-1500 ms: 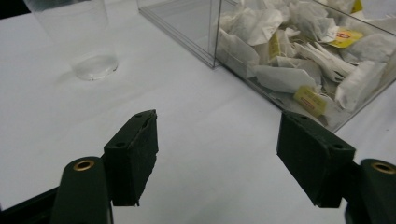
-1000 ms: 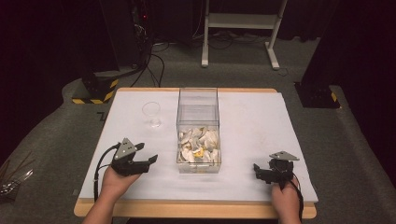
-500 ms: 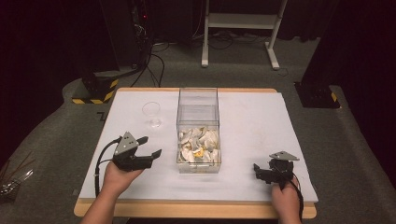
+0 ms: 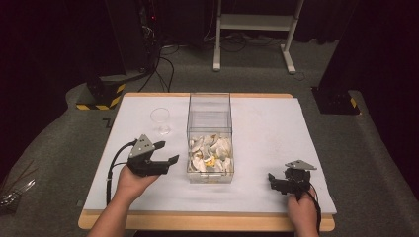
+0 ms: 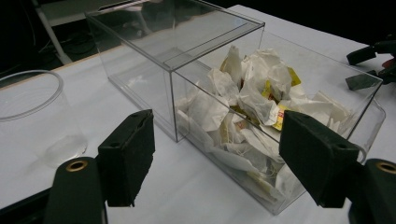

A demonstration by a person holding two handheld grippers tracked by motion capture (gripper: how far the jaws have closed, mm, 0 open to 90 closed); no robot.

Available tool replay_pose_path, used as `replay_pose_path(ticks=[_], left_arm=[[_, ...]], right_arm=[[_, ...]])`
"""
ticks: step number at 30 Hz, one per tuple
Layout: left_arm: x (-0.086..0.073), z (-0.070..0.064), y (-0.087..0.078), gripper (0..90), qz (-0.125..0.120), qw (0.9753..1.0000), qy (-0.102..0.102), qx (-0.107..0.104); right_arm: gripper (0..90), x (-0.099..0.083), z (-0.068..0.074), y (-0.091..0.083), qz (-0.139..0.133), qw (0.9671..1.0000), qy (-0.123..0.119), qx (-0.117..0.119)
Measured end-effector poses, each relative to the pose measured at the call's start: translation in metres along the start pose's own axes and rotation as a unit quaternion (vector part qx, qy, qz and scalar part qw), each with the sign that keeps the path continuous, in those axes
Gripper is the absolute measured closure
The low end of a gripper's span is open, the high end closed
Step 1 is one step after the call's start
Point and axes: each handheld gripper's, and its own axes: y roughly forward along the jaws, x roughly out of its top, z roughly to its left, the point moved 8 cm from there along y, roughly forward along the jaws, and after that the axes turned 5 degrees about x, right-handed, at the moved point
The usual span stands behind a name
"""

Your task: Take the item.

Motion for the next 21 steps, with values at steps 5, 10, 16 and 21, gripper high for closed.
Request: replay_pose_path(ticks=[5, 10, 16, 21], left_arm=[[0.007, -0.005, 0.004, 27.3, -0.003, 0.9999, 0.001, -0.010], [0.010, -0.008, 0.008, 27.5, -0.005, 0.9998, -0.002, -0.019], [0.016, -0.015, 0.017, 27.5, 0.000, 0.9996, 0.005, -0.028], [0.020, -0.020, 0.023, 27.4, -0.001, 0.9993, 0.005, -0.038]], right_arm=[[8.7, 0.000, 0.000, 0.000, 0.000, 1.0000, 0.000, 0.001], [8.7, 0.000, 0.000, 0.000, 0.000, 1.0000, 0.000, 0.000], [8.7, 0.000, 0.000, 0.000, 0.000, 1.0000, 0.000, 0.001], [8.7, 0.000, 0.000, 0.000, 0.000, 1.0000, 0.000, 0.001]])
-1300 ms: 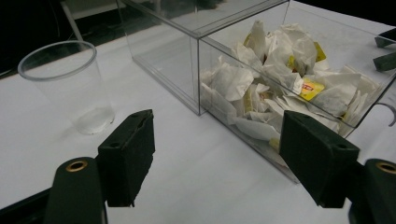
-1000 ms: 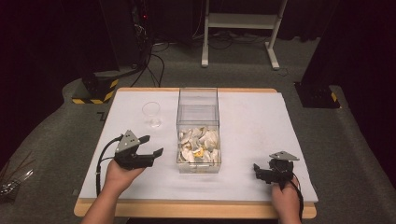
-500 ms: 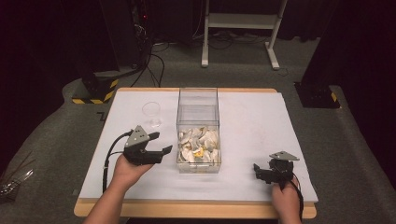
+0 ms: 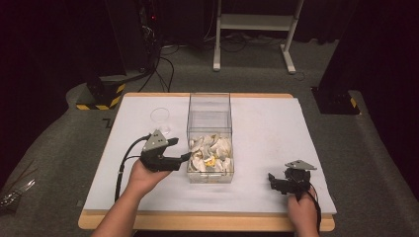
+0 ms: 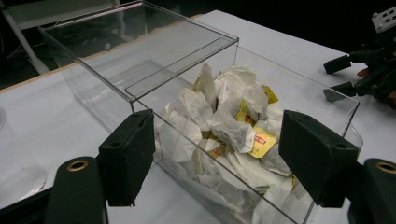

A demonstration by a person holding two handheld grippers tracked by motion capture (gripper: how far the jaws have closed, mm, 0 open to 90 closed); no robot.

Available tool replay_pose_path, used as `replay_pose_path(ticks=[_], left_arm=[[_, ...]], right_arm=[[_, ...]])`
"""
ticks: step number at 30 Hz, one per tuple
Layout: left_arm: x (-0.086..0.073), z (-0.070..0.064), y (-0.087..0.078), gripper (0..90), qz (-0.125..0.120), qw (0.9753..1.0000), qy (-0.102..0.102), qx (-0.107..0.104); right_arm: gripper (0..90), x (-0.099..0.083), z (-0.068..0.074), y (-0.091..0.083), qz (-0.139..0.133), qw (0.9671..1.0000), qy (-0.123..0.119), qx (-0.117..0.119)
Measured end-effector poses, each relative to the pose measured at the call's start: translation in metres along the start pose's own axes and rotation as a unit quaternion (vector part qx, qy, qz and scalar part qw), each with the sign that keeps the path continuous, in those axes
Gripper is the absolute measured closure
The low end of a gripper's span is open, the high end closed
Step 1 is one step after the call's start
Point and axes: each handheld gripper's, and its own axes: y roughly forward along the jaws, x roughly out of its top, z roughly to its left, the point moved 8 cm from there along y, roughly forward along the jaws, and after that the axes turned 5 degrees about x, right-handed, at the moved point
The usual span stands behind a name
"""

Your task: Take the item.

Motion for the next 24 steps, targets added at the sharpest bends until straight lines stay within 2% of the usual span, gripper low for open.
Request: replay_pose_path(ticks=[16, 24], left_arm=[[0.017, -0.008, 0.011, 28.1, -0.008, 0.9999, 0.007, -0.013], [0.020, -0.011, 0.019, 28.4, -0.001, 0.9997, 0.005, -0.023]], right_arm=[[8.7, 0.000, 0.000, 0.000, 0.000, 1.0000, 0.000, 0.000], [8.7, 0.000, 0.000, 0.000, 0.000, 1.0000, 0.000, 0.000]])
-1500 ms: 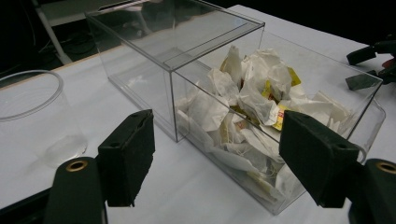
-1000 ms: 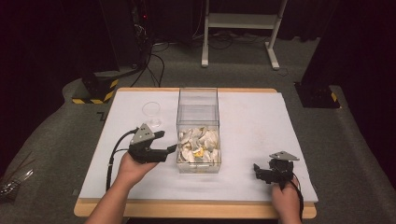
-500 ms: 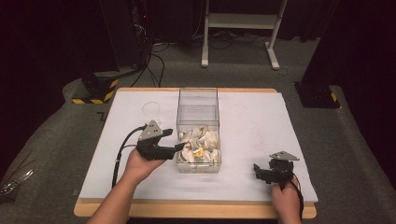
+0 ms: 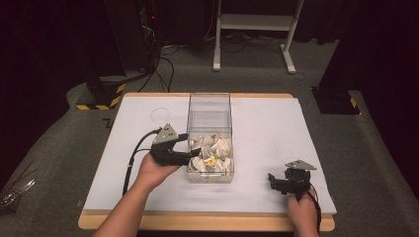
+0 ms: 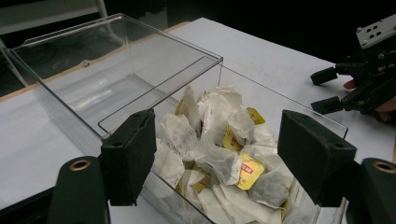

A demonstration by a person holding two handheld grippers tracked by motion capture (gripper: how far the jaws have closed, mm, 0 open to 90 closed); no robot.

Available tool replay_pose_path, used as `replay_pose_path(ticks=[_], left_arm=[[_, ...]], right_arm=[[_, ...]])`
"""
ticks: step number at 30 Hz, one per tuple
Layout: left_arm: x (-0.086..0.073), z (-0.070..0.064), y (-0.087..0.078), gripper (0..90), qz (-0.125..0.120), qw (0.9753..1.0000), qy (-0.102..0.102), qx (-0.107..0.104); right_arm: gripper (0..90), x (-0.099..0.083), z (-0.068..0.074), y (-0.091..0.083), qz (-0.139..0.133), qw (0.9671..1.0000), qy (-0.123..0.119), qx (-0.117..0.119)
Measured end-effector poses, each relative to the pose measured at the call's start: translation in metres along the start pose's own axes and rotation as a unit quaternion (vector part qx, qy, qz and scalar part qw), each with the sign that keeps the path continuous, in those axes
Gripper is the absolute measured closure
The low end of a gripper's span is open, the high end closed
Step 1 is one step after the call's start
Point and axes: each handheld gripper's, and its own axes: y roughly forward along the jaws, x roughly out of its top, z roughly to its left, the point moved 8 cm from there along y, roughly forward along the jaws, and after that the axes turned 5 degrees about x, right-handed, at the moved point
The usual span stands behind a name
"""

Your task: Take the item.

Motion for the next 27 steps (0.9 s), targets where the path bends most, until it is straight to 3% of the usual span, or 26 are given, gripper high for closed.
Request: replay_pose_path(ticks=[19, 27], left_arm=[[-0.006, -0.001, 0.026, 30.5, 0.041, 0.9991, -0.005, -0.012], [-0.012, -0.001, 0.042, 33.9, 0.075, 0.9971, 0.012, -0.011]], right_arm=[[8.8, 0.000, 0.000, 0.000, 0.000, 1.0000, 0.000, 0.000], [8.8, 0.000, 0.000, 0.000, -0.001, 1.0000, 0.000, 0.001]])
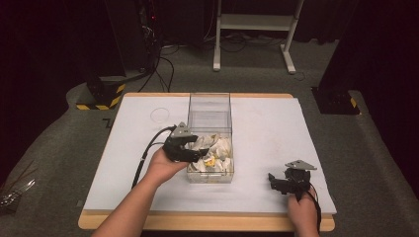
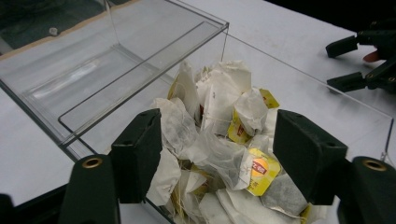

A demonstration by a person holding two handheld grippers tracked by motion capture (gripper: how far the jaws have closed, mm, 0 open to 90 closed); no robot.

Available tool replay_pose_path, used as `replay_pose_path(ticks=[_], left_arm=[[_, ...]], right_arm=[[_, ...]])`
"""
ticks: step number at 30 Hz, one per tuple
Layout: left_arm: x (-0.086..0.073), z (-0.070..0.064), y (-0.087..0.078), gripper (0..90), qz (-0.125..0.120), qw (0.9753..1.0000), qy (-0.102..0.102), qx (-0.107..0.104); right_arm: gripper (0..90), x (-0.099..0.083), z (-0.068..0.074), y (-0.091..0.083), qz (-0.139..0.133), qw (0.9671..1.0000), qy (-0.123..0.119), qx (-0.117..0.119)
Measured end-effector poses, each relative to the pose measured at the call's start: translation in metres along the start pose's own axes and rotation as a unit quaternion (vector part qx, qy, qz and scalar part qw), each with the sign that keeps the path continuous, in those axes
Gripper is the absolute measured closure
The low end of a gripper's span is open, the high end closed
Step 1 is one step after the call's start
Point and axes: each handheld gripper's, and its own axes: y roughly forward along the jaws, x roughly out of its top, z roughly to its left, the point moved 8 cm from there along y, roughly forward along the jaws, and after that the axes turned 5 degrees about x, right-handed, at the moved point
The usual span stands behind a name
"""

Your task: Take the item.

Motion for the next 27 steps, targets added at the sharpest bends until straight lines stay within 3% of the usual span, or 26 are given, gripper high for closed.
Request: replay_pose_path(ticks=[12, 13, 16, 21, 27], left_arm=[[-0.007, 0.000, 0.016, 46.7, 0.039, 0.9992, 0.011, 0.002], [-0.007, 0.000, 0.018, 48.7, 0.048, 0.9986, 0.022, 0.007], [-0.006, -0.004, 0.021, 56.6, 0.056, 0.9979, 0.030, 0.000], [-0.007, -0.005, 0.026, 60.6, 0.082, 0.9956, 0.046, 0.002], [-0.009, -0.001, 0.027, 61.1, 0.097, 0.9946, 0.038, -0.006]], right_arm=[[8.8, 0.000, 0.000, 0.000, 0.000, 1.0000, 0.001, 0.000], [8.8, 0.000, 0.000, 0.000, 0.000, 1.0000, 0.001, 0.000], [8.8, 0.000, 0.000, 0.000, 0.000, 1.0000, 0.001, 0.000], [8.8, 0.000, 0.000, 0.000, 0.000, 1.0000, 0.001, 0.000], [8.8, 0.000, 0.000, 0.000, 0.000, 1.0000, 0.001, 0.001]])
